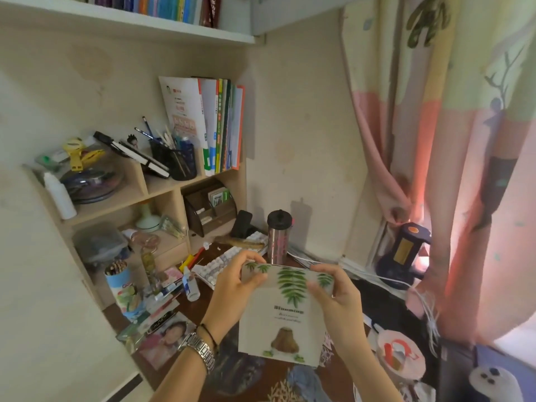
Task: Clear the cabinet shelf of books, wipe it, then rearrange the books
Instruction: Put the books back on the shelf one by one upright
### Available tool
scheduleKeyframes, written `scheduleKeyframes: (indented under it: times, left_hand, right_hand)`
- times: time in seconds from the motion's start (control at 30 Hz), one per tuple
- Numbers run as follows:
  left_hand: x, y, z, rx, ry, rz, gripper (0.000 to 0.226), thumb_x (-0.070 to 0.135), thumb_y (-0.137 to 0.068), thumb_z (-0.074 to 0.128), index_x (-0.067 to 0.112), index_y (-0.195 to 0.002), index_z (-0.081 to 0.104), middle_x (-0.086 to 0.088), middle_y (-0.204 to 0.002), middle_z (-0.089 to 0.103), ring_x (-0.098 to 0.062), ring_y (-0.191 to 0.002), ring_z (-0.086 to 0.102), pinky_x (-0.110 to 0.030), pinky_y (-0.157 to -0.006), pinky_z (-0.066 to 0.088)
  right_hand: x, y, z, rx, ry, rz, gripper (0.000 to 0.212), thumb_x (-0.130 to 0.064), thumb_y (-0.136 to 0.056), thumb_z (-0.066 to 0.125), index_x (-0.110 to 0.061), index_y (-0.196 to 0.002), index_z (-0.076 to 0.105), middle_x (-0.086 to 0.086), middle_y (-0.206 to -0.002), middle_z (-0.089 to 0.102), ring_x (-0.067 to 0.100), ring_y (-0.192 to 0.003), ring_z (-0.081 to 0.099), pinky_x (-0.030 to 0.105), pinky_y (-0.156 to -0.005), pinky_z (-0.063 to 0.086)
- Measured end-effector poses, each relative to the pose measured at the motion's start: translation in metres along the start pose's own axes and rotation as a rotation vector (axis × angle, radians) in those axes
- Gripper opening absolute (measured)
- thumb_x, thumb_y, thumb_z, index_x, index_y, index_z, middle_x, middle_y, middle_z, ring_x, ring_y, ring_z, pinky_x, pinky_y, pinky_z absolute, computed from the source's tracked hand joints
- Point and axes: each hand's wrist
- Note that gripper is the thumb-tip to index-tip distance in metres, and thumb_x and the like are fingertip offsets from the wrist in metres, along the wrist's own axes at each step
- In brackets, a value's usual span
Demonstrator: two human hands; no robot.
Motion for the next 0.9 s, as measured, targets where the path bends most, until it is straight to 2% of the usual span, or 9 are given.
scheduleKeyframes:
  times: [0.1, 0.2, 0.37, 0.47, 0.57, 0.67, 0.73, 0.83, 0.9]
  left_hand:
    - [-0.002, -0.018, -0.008, -0.011, 0.006, 0.025, 0.013, 0.014, -0.089, 0.061, 0.016, -0.101, 0.056, 0.005, -0.100, 0.064, -0.006, -0.082, 0.069, -0.024, -0.061, 0.057]
    - [-0.012, -0.036, -0.020, -0.028, -0.025, 0.028, 0.012, 0.015, -0.089, 0.062, 0.018, -0.099, 0.056, 0.004, -0.103, 0.064, -0.008, -0.083, 0.069, -0.022, -0.057, 0.055]
    - [-0.044, -0.064, -0.041, -0.059, -0.045, -0.063, 0.013, 0.011, -0.090, 0.061, 0.015, -0.100, 0.055, 0.002, -0.100, 0.063, 0.001, -0.071, 0.067, -0.012, -0.048, 0.045]
    - [-0.062, -0.086, -0.056, -0.101, -0.084, -0.083, 0.012, 0.009, -0.090, 0.061, 0.014, -0.100, 0.055, 0.002, -0.103, 0.062, 0.008, -0.071, 0.063, -0.009, -0.050, 0.044]
    - [-0.071, -0.109, -0.071, -0.153, -0.101, -0.123, 0.016, 0.011, -0.090, 0.061, 0.024, -0.094, 0.053, 0.001, -0.101, 0.064, -0.001, -0.069, 0.064, -0.012, -0.049, 0.043]
    - [-0.076, -0.132, -0.080, -0.198, -0.111, -0.133, 0.020, 0.007, -0.089, 0.061, 0.025, -0.088, 0.052, 0.004, -0.092, 0.063, 0.002, -0.066, 0.060, -0.011, -0.051, 0.042]
    - [-0.080, -0.145, -0.083, -0.215, -0.136, -0.131, 0.023, 0.005, -0.087, 0.062, 0.025, -0.083, 0.051, 0.007, -0.093, 0.061, 0.001, -0.074, 0.057, -0.013, -0.057, 0.040]
    - [-0.090, -0.157, -0.085, -0.238, -0.160, -0.123, 0.026, 0.004, -0.084, 0.065, 0.025, -0.079, 0.051, 0.004, -0.096, 0.062, -0.009, -0.091, 0.056, -0.019, -0.065, 0.035]
    - [-0.097, -0.163, -0.084, -0.265, -0.196, -0.134, 0.026, 0.006, -0.084, 0.065, 0.026, -0.078, 0.050, 0.000, -0.096, 0.062, -0.012, -0.093, 0.055, -0.020, -0.065, 0.034]
  right_hand:
    - [-0.001, -0.019, 0.008, -0.012, 0.006, -0.032, 0.022, 0.006, -0.084, 0.064, -0.015, -0.093, 0.065, -0.010, -0.086, 0.070, -0.003, -0.079, 0.063, 0.010, -0.071, 0.046]
    - [0.008, -0.037, 0.021, -0.037, -0.003, -0.016, 0.020, 0.006, -0.085, 0.063, -0.012, -0.094, 0.064, -0.020, -0.086, 0.069, -0.002, -0.077, 0.065, 0.011, -0.067, 0.048]
    - [0.038, -0.062, 0.056, -0.027, -0.041, 0.125, 0.018, 0.006, -0.085, 0.062, -0.010, -0.092, 0.063, 0.005, -0.094, 0.071, 0.021, -0.079, 0.071, 0.026, -0.062, 0.056]
    - [0.054, -0.080, 0.075, -0.034, -0.054, 0.185, 0.026, 0.011, -0.083, 0.061, -0.014, -0.088, 0.065, 0.018, -0.105, 0.065, 0.036, -0.090, 0.066, 0.047, -0.076, 0.057]
    - [0.057, -0.095, 0.091, -0.035, -0.025, 0.251, 0.042, 0.014, -0.082, 0.061, -0.028, -0.078, 0.069, 0.015, -0.103, 0.065, 0.041, -0.094, 0.064, 0.061, -0.086, 0.051]
    - [0.055, -0.109, 0.103, -0.001, 0.016, 0.300, 0.048, 0.015, -0.082, 0.061, -0.031, -0.077, 0.073, 0.012, -0.101, 0.066, 0.043, -0.095, 0.063, 0.062, -0.088, 0.049]
    - [0.056, -0.116, 0.108, 0.004, 0.113, 0.292, 0.041, 0.011, -0.081, 0.065, -0.029, -0.079, 0.073, 0.008, -0.097, 0.069, 0.039, -0.093, 0.064, 0.060, -0.087, 0.049]
    - [0.055, -0.123, 0.115, 0.016, 0.204, 0.317, 0.029, 0.009, -0.080, 0.066, -0.020, -0.079, 0.069, 0.003, -0.089, 0.069, 0.028, -0.089, 0.065, 0.051, -0.086, 0.052]
    - [0.054, -0.127, 0.119, 0.007, 0.257, 0.329, 0.026, 0.009, -0.081, 0.065, -0.018, -0.078, 0.066, 0.001, -0.086, 0.067, 0.023, -0.086, 0.063, 0.038, -0.083, 0.051]
Point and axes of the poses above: each hand's wrist, its own y-axis away from the middle knuckle, its own z-axis out of the palm, x = y × z
